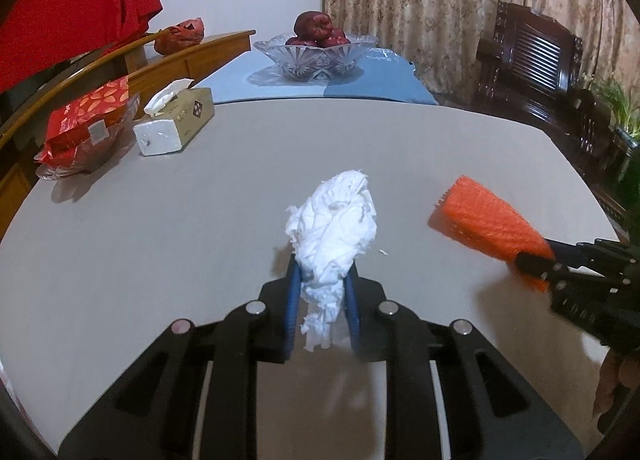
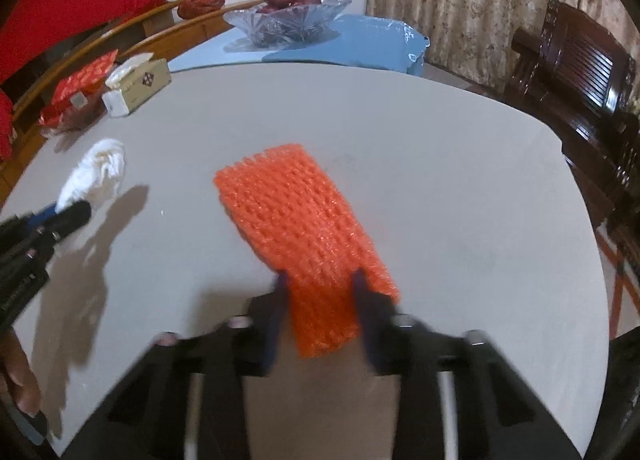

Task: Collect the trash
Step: 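Grasp the white tissue with the left tool while the right tool grasps the orange net, then carry the tissue and orange net over the bin with both tools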

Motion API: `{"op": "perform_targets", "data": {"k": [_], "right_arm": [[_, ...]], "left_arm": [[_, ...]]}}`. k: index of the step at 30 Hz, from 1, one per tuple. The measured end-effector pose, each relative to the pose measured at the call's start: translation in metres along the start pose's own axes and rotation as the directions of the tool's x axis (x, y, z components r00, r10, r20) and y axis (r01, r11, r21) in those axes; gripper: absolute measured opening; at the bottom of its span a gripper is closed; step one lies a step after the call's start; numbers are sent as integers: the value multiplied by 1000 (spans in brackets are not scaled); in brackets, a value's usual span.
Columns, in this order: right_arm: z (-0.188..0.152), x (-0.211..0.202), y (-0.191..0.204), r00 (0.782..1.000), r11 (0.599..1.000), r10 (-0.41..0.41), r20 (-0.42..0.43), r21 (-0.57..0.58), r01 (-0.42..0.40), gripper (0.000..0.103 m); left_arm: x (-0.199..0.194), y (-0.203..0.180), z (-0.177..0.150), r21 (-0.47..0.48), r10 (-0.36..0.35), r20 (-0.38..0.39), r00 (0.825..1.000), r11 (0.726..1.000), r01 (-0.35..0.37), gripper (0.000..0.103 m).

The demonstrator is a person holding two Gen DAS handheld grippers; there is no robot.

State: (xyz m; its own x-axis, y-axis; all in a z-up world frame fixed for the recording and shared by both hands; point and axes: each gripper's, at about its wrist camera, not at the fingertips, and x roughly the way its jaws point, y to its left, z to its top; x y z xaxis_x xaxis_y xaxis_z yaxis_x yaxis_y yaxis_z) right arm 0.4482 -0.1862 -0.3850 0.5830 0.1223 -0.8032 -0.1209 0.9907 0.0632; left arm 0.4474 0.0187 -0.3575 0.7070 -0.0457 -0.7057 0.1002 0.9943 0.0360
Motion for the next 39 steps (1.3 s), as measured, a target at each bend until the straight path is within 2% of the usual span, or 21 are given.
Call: {"op": "perform_targets", "data": {"k": [1,10,24,39], "right_arm": [[1,-1,-1,1000,1000,4,2,3,-4,12],[2,-24,2,999,999,30,36,15,-30,10],[-10,-118,-5,992,999,27,124,26,-31,10],[-49,-200,-33,985,997,-10,173,77,-4,10]], "left_arm": [[0,-1,0,-1,-1,-1,1000,1000,1,20],[-19,-7,4,3,0,22,1000,1000,0,20],[-90,-31,-7,2,-10,49,999,1000,10,20],[-151,-63,-31,9,-23,42,999,1000,22,20]]}}
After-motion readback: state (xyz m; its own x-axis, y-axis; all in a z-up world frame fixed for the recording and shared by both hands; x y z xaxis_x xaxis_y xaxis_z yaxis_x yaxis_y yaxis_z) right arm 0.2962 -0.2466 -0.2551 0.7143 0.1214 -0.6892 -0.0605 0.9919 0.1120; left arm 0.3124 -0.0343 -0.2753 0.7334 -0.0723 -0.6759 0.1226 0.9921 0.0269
